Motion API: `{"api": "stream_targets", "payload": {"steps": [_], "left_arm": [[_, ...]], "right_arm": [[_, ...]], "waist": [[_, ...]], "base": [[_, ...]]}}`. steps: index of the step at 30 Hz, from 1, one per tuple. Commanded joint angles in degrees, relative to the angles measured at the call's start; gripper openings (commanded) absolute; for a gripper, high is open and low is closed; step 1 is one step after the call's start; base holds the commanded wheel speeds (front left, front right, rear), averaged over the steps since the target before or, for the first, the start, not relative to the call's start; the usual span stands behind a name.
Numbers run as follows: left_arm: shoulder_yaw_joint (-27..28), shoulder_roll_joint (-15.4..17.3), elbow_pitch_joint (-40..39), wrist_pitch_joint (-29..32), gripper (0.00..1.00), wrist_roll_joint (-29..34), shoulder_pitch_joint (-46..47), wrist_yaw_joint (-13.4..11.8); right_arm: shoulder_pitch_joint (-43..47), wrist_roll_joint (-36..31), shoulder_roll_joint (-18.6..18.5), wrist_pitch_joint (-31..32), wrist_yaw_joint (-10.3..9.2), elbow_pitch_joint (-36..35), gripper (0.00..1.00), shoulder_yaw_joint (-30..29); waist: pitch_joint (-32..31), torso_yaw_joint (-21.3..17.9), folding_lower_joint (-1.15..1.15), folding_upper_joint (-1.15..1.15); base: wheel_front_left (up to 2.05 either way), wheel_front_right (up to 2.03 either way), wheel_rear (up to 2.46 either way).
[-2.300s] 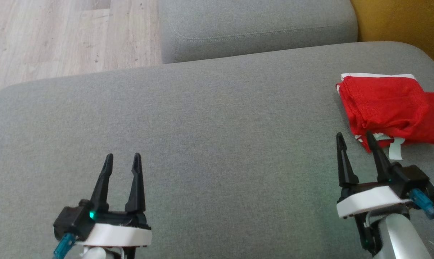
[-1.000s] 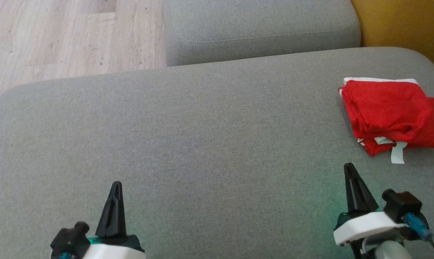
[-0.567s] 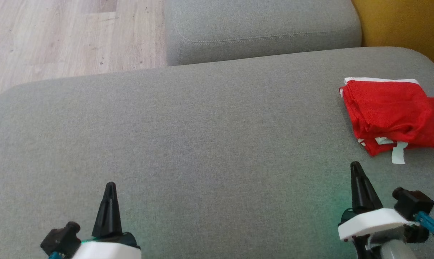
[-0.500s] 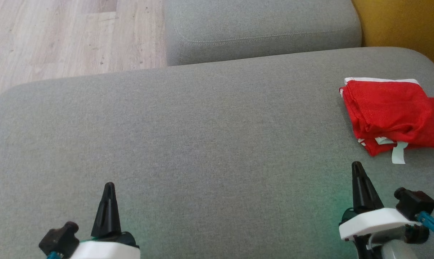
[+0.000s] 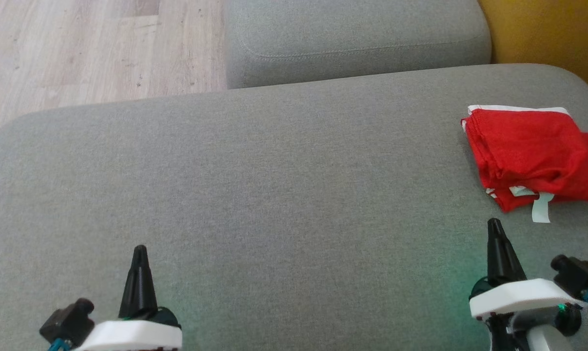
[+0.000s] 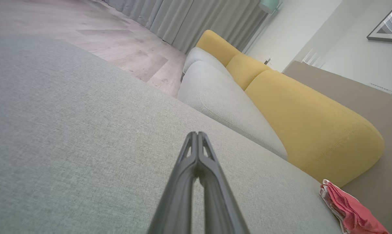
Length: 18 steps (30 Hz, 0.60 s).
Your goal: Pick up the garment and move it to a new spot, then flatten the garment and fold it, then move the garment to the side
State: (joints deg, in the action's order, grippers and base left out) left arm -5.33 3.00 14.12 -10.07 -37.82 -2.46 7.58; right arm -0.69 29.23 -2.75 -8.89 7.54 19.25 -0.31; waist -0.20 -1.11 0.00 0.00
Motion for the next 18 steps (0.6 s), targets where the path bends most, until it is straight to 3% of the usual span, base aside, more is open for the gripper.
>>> {"api": "stream_targets", "payload": {"steps": [1, 18], "left_arm": [[1.36, 0.72, -1.68, 0.27, 0.00, -1.23, 3.01, -0.03], [2.80, 0.93, -1.45, 2.89, 0.00, -11.58, 4.00, -0.04]], "right_arm": [[-3.20, 1.54, -0.21, 0.27, -0.01, -2.07, 0.00, -0.08], [-3.63, 13.03, -0.23, 3.06, -0.02, -2.67, 0.00, -1.19]], "waist": [[0.00, 0.01, 0.00, 0.00], [0.07, 0.22, 0.00, 0.00]], "base": [[0.00, 0.00, 0.00], [0.00, 0.00, 0.00]]}}
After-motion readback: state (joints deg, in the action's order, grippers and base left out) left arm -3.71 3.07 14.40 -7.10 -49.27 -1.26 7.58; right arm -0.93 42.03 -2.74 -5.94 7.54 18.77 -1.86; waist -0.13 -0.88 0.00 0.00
